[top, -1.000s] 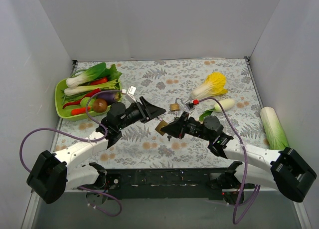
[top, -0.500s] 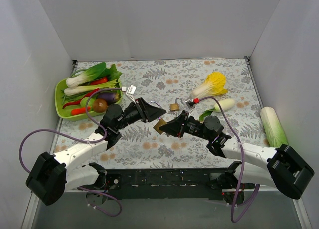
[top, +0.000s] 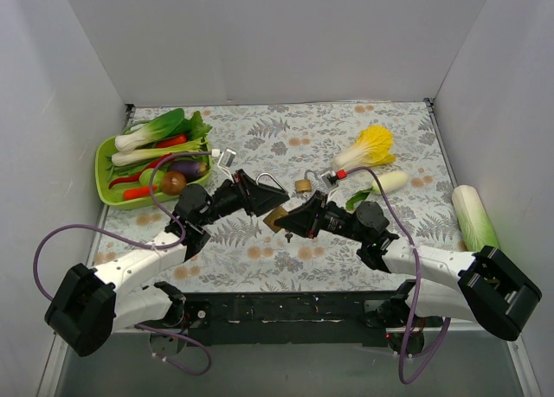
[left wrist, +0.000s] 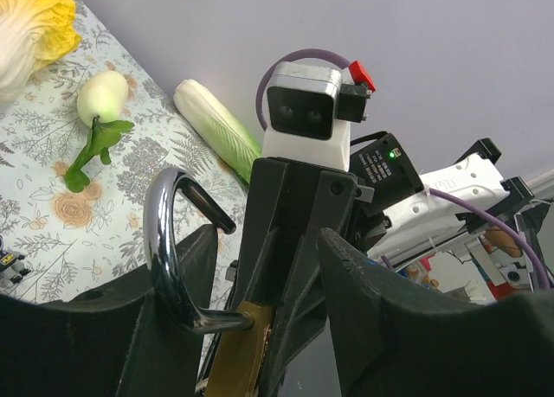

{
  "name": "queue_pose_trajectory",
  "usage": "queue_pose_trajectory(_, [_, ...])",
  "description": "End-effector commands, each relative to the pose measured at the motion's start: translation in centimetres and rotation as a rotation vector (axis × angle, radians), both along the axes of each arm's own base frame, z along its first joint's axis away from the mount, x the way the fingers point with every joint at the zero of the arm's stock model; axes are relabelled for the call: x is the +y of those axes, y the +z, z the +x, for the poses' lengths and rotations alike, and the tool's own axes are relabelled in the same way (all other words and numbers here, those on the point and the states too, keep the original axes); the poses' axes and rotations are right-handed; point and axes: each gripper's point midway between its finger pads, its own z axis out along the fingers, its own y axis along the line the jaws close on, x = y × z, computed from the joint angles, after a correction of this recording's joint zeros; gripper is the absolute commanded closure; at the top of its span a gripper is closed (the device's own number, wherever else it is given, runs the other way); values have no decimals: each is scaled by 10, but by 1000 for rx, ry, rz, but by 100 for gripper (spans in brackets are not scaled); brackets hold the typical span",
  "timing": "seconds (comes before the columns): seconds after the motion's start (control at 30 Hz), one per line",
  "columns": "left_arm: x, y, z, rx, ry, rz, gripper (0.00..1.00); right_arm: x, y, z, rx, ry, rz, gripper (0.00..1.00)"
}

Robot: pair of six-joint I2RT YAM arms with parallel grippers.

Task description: Unlock with the key

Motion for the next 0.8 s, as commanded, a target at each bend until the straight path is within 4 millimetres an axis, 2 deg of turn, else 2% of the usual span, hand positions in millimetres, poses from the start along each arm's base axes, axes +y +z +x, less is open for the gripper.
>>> queue_pose_trajectory(0.0, [3, 18, -23, -120, -75, -30, 51, 0, 34, 0, -62, -4, 100, 99])
queue_pose_trajectory(0.27, [5, 25, -37, -179, -121, -62, 51, 0, 37, -3, -75, 13, 121, 99])
queue_pose_trajectory(0.37, [4, 27, -36, -186, -126, -62, 51, -1, 36, -3, -72, 9, 118, 99])
queue_pose_trajectory(0.43, [3, 25, -32, -172, -118, -50, 52, -1, 36, -2, -72, 6, 118, 99])
queue_pose_trajectory(0.47, [1, 18, -22, -129, -85, -13, 52, -1, 36, -3, -71, 7, 120, 99])
queue_pose_trajectory(0.57, [-1, 5, -10, -67, -40, 48, 52, -1, 37, -2, -72, 6, 116, 99])
queue_pose_trajectory(0.67, [3, 1, -8, -42, -10, 65, 44, -2, 35, -2, -73, -3, 107, 99])
queue_pose_trajectory(0.77, [7, -5, -6, -21, 21, 105, 27, -4, 35, 1, -75, -28, 95, 99])
